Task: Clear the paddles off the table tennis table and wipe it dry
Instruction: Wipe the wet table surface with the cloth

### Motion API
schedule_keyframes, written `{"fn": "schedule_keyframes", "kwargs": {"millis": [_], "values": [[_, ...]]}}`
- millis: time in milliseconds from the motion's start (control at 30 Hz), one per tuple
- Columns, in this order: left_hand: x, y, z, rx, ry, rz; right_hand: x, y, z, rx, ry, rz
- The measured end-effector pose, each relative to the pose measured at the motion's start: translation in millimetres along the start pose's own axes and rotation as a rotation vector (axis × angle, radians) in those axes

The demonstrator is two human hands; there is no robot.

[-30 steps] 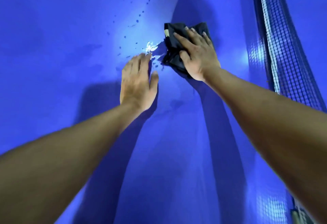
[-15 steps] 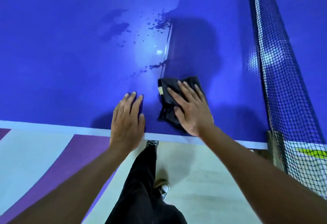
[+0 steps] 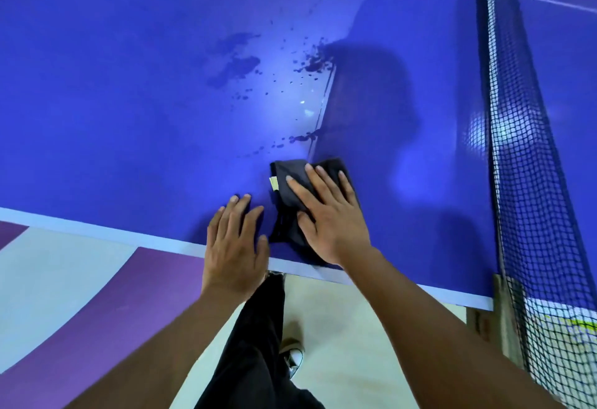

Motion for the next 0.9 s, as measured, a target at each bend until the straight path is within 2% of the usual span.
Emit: {"fn": "schedule_keyframes", "kwargs": {"millis": [167,333,667,900], "values": [[-7,-4,-46,0.032,-0.02,-0.026,-11,26,-58,0.033,-0.026,0.017],[-15,4,-127,0.063,-0.061,-0.028,-26,68,-130,0.085,0.007,0.014],[-44,2,-356,0.132,0.031,-0.097,-71,193,-313,0.279,0.041,0.014],[-40,-13,-471,0.05,0.028,-0.094,-93,262,-415,0.323,0.063,0.013]]}}
Point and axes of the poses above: each hand's wrist, its own z-axis away from the middle knuckle, its own x-axis out of the palm, y = z × x, the point moved 4 cm from there along -z, towards the middle knuckle, and after that the axes turned 5 degrees about -y, right-handed, at the moved point
